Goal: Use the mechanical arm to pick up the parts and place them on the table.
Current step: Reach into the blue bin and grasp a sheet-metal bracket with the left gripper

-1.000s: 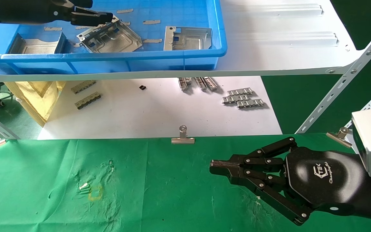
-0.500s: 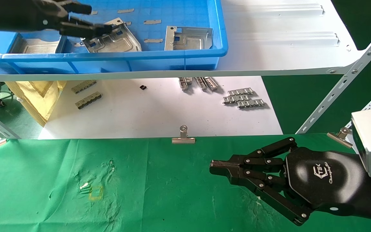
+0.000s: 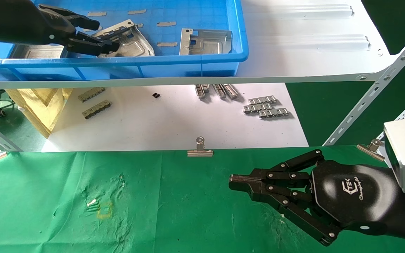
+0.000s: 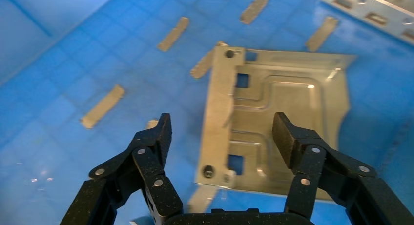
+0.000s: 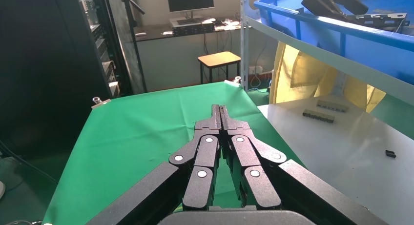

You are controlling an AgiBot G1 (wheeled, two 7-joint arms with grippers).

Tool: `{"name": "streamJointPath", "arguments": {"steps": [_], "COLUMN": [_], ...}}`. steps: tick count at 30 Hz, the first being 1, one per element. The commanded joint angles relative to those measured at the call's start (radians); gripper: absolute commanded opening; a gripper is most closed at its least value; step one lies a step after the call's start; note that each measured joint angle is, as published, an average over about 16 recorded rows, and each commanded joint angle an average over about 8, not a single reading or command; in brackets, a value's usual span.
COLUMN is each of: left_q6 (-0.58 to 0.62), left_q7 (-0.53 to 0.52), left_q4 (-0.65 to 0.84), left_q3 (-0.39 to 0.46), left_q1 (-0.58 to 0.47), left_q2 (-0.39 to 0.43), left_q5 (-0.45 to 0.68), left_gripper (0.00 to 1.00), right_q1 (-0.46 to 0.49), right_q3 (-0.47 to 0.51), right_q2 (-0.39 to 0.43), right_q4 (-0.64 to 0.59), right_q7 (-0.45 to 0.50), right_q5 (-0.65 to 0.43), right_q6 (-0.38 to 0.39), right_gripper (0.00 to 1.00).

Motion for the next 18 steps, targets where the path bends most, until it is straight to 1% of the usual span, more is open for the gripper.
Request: {"name": "streamJointPath", "arguments": {"steps": [1, 12, 18], "left_q6": [-0.016, -0.12, -0.152], "left_q7": [0.002, -0.01, -0.016], "left_q4": [-0.001, 0.009, 0.012], "left_q3": [0.007, 0.01, 0.006], "left_q1": [-0.002, -0.004, -0.003], "left_q2": [0.003, 0.02, 0.022], "left_q5": [0.01, 0.015, 0.009], "left_gripper": [0.0, 0.0, 0.0], "right_q1": [0.0, 0.0, 0.0], "right_q3": [0.0, 0.0, 0.0], "right_q2": [0.0, 0.0, 0.0], "right_q4": [0.0, 0.0, 0.0], "right_q7": [0.0, 0.0, 0.0], "right_q5": [0.0, 0.0, 0.0], "right_q6": [0.0, 0.0, 0.0], "right_gripper": [0.0, 0.0, 0.0]}}
